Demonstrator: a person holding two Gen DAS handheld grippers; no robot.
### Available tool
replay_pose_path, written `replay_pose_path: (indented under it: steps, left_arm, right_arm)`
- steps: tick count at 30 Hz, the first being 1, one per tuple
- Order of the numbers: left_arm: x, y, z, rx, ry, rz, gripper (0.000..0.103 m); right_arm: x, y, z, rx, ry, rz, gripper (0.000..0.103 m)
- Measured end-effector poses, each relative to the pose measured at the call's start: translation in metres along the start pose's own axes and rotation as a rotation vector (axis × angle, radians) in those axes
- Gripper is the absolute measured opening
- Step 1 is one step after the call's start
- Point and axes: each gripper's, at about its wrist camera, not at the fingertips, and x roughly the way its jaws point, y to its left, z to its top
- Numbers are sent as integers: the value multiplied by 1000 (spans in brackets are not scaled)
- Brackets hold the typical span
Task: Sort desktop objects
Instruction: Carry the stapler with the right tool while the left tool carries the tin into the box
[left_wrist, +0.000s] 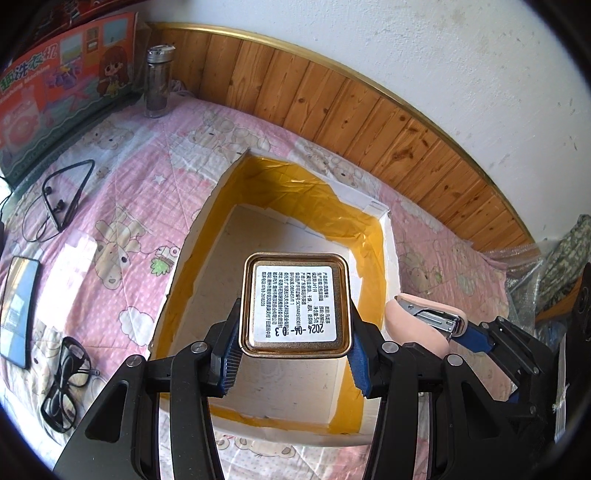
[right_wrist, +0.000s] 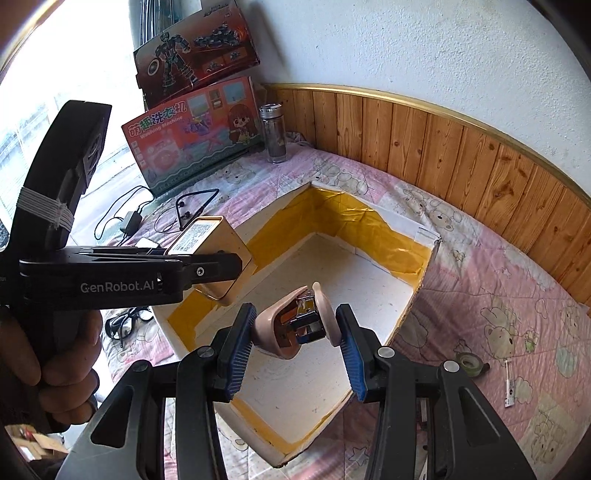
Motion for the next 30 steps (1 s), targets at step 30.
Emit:
replay_pose_path:
  steps: [30]
  left_arm:
    - [98, 4, 50, 7, 181, 142, 51]
  right_arm:
    - [98, -32, 40, -152, 213, -25, 46]
